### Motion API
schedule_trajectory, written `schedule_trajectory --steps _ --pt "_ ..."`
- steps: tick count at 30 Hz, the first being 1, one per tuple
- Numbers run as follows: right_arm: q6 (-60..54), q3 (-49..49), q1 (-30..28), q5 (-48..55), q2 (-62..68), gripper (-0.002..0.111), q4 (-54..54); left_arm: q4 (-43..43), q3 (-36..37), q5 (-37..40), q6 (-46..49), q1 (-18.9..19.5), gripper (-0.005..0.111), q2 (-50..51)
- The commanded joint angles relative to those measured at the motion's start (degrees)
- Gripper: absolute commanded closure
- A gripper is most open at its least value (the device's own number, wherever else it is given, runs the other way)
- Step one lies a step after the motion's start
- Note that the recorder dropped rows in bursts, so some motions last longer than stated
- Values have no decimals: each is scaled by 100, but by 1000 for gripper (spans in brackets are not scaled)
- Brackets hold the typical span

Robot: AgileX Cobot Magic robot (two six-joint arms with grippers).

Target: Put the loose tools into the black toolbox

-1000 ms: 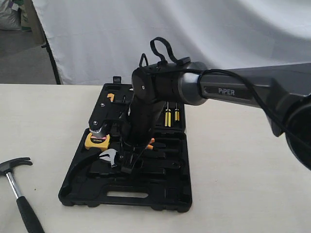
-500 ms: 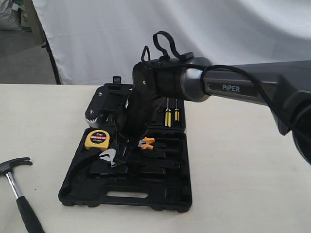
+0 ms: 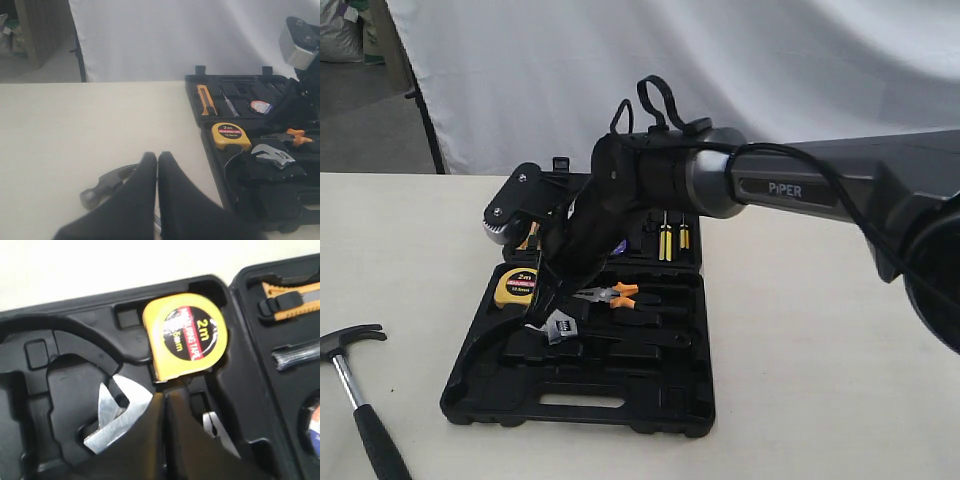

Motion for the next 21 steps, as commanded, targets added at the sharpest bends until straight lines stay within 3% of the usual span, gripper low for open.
schedule_trajectory --steps 1,21 --pt "36 -44 -17 -56 141 109 24 29 18 -9 -44 -48 106 -22" --pt "36 -44 -17 12 489 109 24 29 18 -9 -44 -48 106 -22"
